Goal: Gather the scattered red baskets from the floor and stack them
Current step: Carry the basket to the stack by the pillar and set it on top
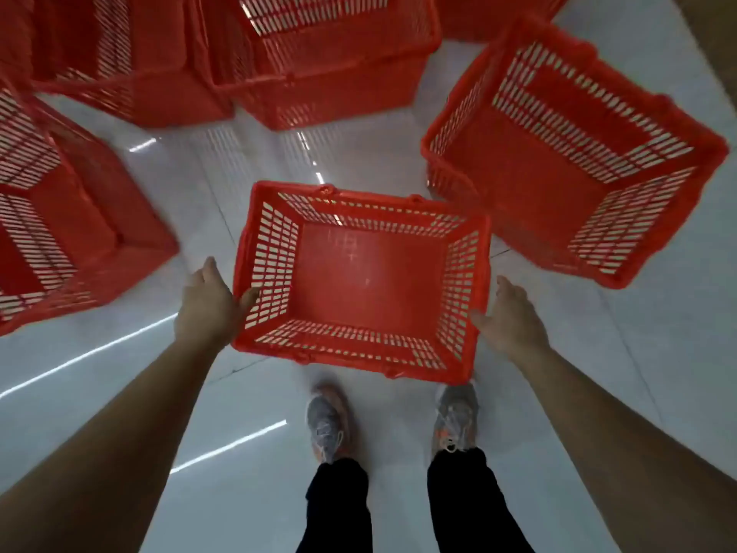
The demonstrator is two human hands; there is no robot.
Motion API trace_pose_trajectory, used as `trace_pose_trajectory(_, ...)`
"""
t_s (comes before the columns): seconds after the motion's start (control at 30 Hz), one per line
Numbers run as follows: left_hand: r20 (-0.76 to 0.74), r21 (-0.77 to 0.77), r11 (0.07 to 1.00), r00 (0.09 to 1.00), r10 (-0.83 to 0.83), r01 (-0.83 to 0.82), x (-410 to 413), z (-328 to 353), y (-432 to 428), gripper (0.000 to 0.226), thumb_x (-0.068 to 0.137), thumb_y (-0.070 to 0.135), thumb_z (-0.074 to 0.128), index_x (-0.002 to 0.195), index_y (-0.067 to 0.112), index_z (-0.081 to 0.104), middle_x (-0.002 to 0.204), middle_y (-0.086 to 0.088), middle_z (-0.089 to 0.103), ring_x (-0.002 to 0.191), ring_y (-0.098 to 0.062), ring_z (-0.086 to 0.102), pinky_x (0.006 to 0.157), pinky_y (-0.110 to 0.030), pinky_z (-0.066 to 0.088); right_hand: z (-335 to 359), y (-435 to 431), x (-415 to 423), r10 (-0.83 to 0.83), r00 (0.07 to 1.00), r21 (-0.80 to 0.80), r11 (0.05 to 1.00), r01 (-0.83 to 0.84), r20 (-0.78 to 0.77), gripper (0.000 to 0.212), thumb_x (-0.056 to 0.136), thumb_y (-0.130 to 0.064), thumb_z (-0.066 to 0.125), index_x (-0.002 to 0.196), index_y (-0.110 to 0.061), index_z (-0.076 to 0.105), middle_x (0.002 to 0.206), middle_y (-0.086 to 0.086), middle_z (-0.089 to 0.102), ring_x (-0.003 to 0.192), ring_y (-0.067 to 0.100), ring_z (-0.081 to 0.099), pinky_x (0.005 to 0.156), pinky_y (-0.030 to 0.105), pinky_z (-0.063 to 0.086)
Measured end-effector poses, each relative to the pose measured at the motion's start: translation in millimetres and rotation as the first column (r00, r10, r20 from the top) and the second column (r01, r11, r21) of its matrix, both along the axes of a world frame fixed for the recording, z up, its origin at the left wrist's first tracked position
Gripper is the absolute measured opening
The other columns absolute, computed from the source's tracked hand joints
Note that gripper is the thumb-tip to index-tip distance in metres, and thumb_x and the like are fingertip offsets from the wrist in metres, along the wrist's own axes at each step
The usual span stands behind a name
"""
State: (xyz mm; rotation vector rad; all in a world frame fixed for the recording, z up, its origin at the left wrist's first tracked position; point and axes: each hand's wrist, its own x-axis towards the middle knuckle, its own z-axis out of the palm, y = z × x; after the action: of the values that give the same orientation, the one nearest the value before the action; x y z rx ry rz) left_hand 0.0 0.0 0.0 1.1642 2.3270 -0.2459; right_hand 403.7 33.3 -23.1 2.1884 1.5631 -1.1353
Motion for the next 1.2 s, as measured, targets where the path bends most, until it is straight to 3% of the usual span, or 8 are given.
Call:
trace_pose_trajectory(0.17, 0.08, 0.116, 0.99, 0.994, 0.07, -0.079, -14.4, -76.0, -9.1, 0.075, 0.093, 0.031, 0.065, 0.149, 0.003, 0.024, 0.139, -0.024, 0.052, 0.124, -0.044, 0.052, 0.098, -0.056, 0.044, -72.6, -20.6, -8.6, -0.221, 0.959, 0.145, 0.958, 0.248, -0.179, 0.067, 0.096, -0.017, 0.058, 0.154, -0.021, 0.024, 0.129, 0.011, 0.063, 0.113, 0.036, 0.063, 0.09, 0.039, 0.048)
trace_pose_trajectory(0.3, 0.073, 0.226, 0.971, 0.995, 0.067, -0.082, -16.8, -91.2, -15.7, 0.041, 0.098, 0.025, 0.053, 0.135, 0.01, 0.045, 0.12, -0.019, 0.065, 0.105, -0.041, 0.063, 0.085, -0.048, 0.05, -81.2, -33.7, -11.9, -0.239, 0.955, 0.262, 0.924, 0.28, -0.177, 0.066, 0.099, -0.009, 0.054, 0.156, -0.016, 0.022, 0.132, 0.015, 0.063, 0.115, 0.037, 0.062, 0.091, 0.034, 0.045)
trace_pose_trajectory(0.4, 0.111, 0.281, 0.954, 0.991, 0.075, -0.103, -20.2, -70.2, -31.3, 0.037, 0.096, 0.018, 0.053, 0.131, 0.007, 0.049, 0.12, -0.02, 0.064, 0.107, -0.04, 0.06, 0.087, -0.047, 0.048, -57.2, -31.9, -13.6, -0.214, 0.965, 0.312, 0.916, 0.253, -0.154, 0.066, 0.096, -0.008, 0.055, 0.155, -0.016, 0.026, 0.128, 0.017, 0.065, 0.112, 0.04, 0.063, 0.093, 0.041, 0.048)
trace_pose_trajectory(0.57, 0.201, 0.306, 0.909, 0.953, 0.228, -0.282, -42.9, 21.2, -62.0, 0.039, 0.095, 0.023, 0.056, 0.132, 0.014, 0.05, 0.117, -0.012, 0.068, 0.103, -0.033, 0.065, 0.089, -0.047, 0.052, 39.1, -8.1, -39.0, -0.118, 0.977, 0.344, 0.923, 0.174, -0.178, 0.054, 0.097, -0.01, 0.055, 0.148, -0.018, 0.042, 0.125, 0.012, 0.066, 0.112, 0.035, 0.063, 0.092, 0.035, 0.045)
trace_pose_trajectory(0.7, 0.241, 0.328, 0.829, 0.889, 0.39, -0.453, -71.5, 126.7, -90.4, 0.038, 0.096, 0.028, 0.055, 0.132, 0.018, 0.05, 0.114, -0.007, 0.069, 0.095, -0.028, 0.068, 0.085, -0.048, 0.055, 138.4, 15.5, -78.5, 0.004, 0.975, 0.37, 0.925, 0.08, -0.221, 0.057, 0.096, -0.011, 0.056, 0.15, -0.018, 0.04, 0.139, 0.011, 0.058, 0.126, 0.033, 0.055, 0.105, 0.041, 0.042)
trace_pose_trajectory(0.8, 0.256, 0.379, 0.736, 0.827, 0.5, -0.562, -90.4, 209.3, -117.1, 0.037, 0.096, 0.026, 0.058, 0.131, 0.016, 0.051, 0.113, -0.008, 0.069, 0.095, -0.029, 0.067, 0.085, -0.046, 0.054, 220.9, 37.2, -120.9, 0.09, 0.962, 0.402, 0.915, 0.023, -0.259, 0.059, 0.094, -0.008, 0.057, 0.15, -0.014, 0.04, 0.14, 0.014, 0.057, 0.129, 0.032, 0.053, 0.107, 0.038, 0.039)
trace_pose_trajectory(1.0, 0.319, 0.433, 0.523, 0.667, 0.673, -0.734, -122.7, 353.4, -175.0, 0.038, 0.096, 0.028, 0.057, 0.132, 0.017, 0.051, 0.109, -0.006, 0.07, 0.086, -0.025, 0.067, 0.079, -0.043, 0.057, 386.7, 71.6, -220.6, 0.326, 0.915, 0.507, 0.845, -0.169, -0.239, 0.055, 0.091, -0.004, 0.063, 0.144, -0.006, 0.049, 0.126, 0.021, 0.065, 0.114, 0.039, 0.063, 0.095, 0.039, 0.046)
trace_pose_trajectory(1.2, 0.402, 0.475, 0.295, 0.502, 0.766, -0.829, -156.6, 459.8, -225.1, 0.037, 0.097, 0.033, 0.055, 0.131, 0.018, 0.05, 0.105, -0.004, 0.07, 0.081, -0.022, 0.068, 0.075, -0.042, 0.058, 519.0, 77.6, -325.3, 0.504, 0.839, 0.578, 0.754, -0.312, -0.206, 0.056, 0.091, -0.011, 0.064, 0.145, -0.014, 0.049, 0.123, 0.018, 0.068, 0.112, 0.037, 0.064, 0.094, 0.039, 0.048)
